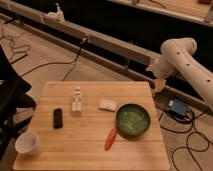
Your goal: Place the pepper in the ceramic cup
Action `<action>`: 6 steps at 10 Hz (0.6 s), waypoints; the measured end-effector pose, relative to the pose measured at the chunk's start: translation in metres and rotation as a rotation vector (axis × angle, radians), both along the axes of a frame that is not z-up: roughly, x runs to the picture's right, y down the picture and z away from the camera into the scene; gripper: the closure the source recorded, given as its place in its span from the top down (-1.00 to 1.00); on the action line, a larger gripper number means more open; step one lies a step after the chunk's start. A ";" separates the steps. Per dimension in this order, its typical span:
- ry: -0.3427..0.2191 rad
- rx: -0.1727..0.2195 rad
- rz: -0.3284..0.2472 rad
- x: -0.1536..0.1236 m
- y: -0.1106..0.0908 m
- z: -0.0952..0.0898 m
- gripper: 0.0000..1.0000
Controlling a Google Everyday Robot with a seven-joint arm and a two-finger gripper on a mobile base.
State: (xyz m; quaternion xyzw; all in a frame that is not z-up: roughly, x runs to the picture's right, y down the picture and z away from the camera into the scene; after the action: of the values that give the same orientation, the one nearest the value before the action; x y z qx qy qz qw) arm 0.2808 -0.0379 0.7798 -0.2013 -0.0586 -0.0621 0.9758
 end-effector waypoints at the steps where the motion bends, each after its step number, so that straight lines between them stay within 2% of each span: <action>1: -0.001 0.000 0.000 0.000 0.000 0.000 0.60; 3: -0.004 0.000 -0.003 -0.002 0.000 0.000 0.60; 6: -0.062 -0.001 -0.081 -0.036 0.008 0.006 0.60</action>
State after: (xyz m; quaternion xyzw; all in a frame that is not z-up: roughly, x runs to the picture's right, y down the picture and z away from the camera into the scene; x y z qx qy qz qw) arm 0.2448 -0.0297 0.7856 -0.2019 -0.0807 -0.1078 0.9701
